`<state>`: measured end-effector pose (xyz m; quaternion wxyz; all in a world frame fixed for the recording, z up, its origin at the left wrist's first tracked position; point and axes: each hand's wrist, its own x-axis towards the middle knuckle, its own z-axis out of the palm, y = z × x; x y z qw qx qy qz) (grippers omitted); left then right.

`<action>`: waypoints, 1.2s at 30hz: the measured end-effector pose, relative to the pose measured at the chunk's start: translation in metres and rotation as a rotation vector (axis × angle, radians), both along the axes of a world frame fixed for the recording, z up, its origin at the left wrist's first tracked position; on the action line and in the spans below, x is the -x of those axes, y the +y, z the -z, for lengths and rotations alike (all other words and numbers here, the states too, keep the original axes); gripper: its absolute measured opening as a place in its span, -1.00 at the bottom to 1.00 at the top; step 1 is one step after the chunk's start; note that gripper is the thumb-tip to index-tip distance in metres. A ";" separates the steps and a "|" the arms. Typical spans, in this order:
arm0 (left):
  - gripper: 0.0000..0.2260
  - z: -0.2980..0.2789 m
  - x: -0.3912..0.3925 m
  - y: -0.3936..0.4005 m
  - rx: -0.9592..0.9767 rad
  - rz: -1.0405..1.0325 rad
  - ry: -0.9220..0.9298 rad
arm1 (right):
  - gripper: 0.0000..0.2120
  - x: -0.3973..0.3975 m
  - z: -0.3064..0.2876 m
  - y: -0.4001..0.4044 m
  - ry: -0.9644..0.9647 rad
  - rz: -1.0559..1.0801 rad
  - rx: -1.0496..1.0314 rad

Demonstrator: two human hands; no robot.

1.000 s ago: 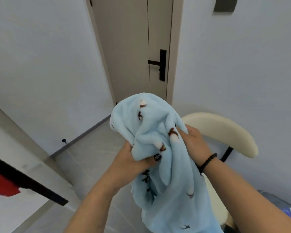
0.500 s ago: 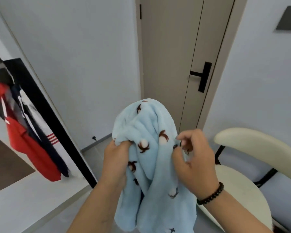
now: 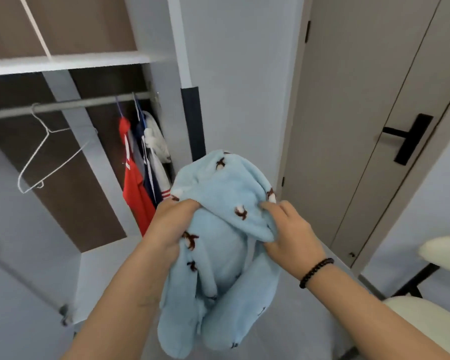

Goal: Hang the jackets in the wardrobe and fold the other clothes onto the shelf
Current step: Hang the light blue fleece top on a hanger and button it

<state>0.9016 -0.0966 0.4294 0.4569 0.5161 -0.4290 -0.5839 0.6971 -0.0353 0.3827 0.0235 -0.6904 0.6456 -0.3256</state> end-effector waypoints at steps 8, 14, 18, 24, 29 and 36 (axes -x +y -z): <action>-0.77 -0.010 -0.070 0.028 -0.040 -0.233 0.071 | -0.62 -0.043 -0.028 -0.025 0.101 -0.003 0.302; -0.77 -0.012 -0.077 0.056 -0.140 -0.303 0.273 | -0.55 -0.116 0.020 0.024 -0.260 -0.555 0.021; -0.69 -0.023 -0.072 0.076 -0.095 -0.228 0.219 | -0.10 -0.125 0.030 0.018 -0.442 -0.746 -0.343; -0.87 -0.025 -0.064 0.099 -0.002 -0.263 0.162 | -0.61 -0.126 0.040 0.012 -0.685 -0.760 -0.419; -0.90 -0.028 -0.063 0.109 0.068 -0.550 0.377 | -0.55 -0.101 0.048 0.007 -0.828 -0.607 -0.384; -0.96 -0.023 -0.052 0.119 0.154 -0.768 0.494 | -0.38 -0.085 0.021 0.031 -0.800 -1.025 -0.538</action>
